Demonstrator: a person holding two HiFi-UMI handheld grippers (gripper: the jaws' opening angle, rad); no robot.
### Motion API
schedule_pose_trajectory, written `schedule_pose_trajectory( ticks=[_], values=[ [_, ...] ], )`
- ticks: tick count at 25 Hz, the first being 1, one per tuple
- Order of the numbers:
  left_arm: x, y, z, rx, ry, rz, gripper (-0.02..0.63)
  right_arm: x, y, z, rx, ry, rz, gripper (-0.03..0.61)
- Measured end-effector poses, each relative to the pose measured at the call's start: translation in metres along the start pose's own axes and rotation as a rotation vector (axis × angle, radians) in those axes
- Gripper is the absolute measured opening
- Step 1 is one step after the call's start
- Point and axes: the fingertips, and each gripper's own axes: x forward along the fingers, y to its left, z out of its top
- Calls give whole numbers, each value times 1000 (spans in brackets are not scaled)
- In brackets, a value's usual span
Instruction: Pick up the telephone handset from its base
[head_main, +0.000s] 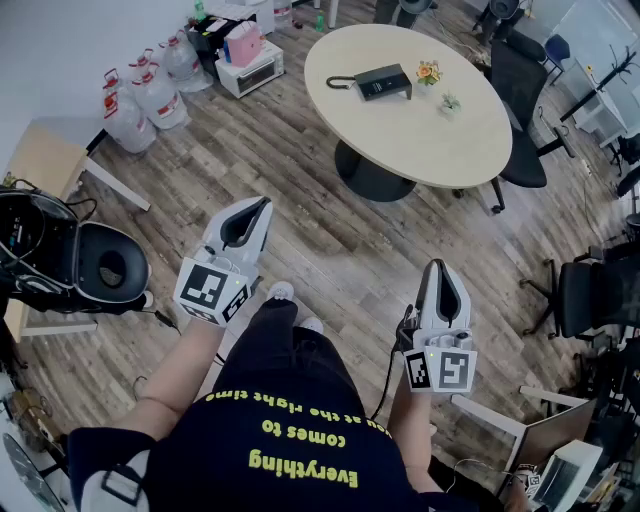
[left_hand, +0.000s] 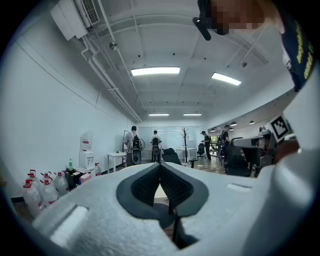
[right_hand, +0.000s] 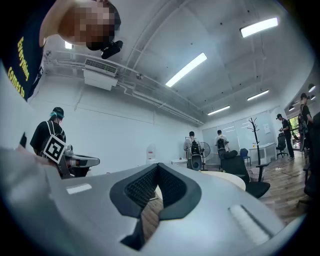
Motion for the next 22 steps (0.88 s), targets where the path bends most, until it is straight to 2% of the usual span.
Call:
schedule_pose_trajectory(
  ticks=[7,15,22],
  values=[
    [10,-4,1,-73,-15,-5,5,0,-10,5,-8,0,-8,12],
    [23,-14,3,-25,-15,-25,7,5,-23,-3,19,3,-25,21],
    [54,-14,1,-62,29,-81,191,31,-32,-7,32,27,-9,152]
  ],
)
